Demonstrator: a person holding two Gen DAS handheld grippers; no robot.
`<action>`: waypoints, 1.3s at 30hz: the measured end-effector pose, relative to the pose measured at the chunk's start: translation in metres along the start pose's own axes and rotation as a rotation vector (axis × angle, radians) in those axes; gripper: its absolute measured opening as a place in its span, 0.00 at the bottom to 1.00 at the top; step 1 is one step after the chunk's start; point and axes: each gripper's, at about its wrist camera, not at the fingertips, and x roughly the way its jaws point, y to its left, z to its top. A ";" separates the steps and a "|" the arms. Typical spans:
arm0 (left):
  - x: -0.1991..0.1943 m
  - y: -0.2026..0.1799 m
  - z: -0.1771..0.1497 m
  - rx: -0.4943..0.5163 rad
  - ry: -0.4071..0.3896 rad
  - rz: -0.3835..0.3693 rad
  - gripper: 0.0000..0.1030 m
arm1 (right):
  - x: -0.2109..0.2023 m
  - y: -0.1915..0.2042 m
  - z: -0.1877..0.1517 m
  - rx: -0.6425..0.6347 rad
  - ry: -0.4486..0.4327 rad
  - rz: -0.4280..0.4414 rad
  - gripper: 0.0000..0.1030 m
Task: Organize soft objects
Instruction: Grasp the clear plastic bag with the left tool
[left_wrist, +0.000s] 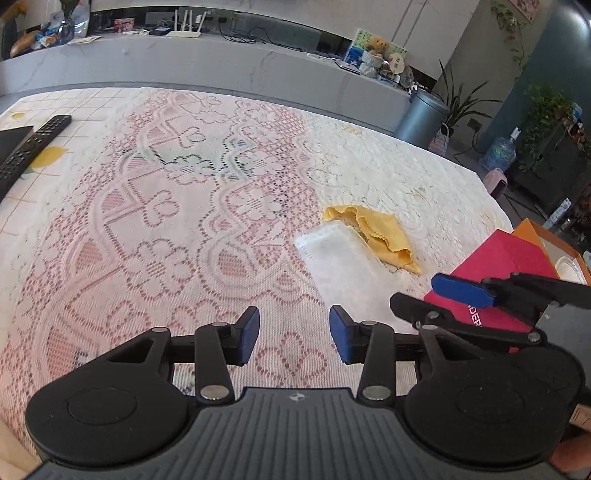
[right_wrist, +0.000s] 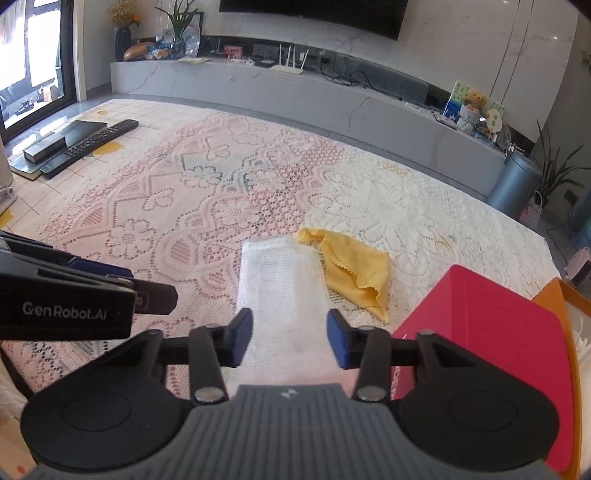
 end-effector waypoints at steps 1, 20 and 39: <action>0.003 -0.002 0.002 0.007 0.007 -0.011 0.47 | 0.001 -0.004 0.004 0.005 0.007 0.004 0.37; 0.079 -0.036 0.026 -0.064 0.126 -0.018 0.61 | 0.024 -0.065 0.056 -0.052 0.169 0.102 0.32; 0.066 -0.057 0.031 0.102 0.006 0.085 0.01 | 0.046 -0.066 0.065 -0.086 0.203 0.130 0.38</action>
